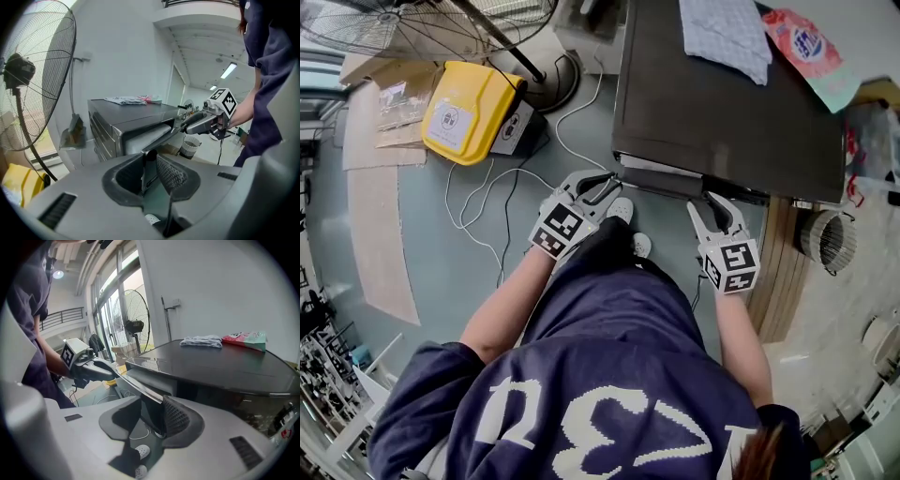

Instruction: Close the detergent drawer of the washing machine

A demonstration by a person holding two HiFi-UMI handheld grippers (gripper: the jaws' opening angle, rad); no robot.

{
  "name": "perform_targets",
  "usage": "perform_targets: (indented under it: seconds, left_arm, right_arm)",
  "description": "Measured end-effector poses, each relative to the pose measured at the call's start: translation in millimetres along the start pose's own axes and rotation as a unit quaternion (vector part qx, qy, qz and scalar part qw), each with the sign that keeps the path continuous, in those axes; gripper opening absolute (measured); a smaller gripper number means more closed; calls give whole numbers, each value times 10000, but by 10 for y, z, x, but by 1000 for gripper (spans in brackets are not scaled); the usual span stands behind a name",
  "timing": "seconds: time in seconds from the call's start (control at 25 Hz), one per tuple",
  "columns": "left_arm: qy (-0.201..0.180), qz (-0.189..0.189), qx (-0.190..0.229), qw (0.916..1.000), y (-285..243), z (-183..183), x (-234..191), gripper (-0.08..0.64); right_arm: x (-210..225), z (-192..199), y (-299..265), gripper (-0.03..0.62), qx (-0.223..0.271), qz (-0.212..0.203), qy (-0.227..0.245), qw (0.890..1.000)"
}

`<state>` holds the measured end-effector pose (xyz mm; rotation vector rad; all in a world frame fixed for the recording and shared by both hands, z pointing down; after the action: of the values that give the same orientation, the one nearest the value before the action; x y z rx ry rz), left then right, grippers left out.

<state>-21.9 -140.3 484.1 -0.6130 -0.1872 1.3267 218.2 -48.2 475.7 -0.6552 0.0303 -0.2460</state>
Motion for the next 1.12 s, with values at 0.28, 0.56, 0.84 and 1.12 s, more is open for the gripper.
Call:
perform_targets:
  seconds: [0.28, 0.56, 0.84, 1.12]
  left_arm:
    - [14, 59, -3, 10000, -12, -28, -42, 101]
    - [28, -197, 25, 9998, -93, -103, -156, 101]
    - [-1, -165, 11, 9999, -114, -141, -246, 101]
    - [-56, -303, 78, 9995, -68, -126, -237, 101]
  right_arm:
    - [1, -24, -18, 156, 37, 92, -63, 9999]
    - [76, -116, -118, 158, 59, 347, -199, 9992]
    - [106, -159, -179, 161, 42, 417, -244, 9988]
    - [115, -145, -155, 163, -16, 559, -103, 9984]
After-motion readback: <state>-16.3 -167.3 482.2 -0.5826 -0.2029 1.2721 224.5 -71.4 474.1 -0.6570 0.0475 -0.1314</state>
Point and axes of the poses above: the fingertips, and each gripper's own axes: y backward along the fingers, x to its right, z out of its underside, the point moved 8 cm from there along y, backward along the fingers, and after that the axes turned 9 degrees about z, right-handed, at the moved point
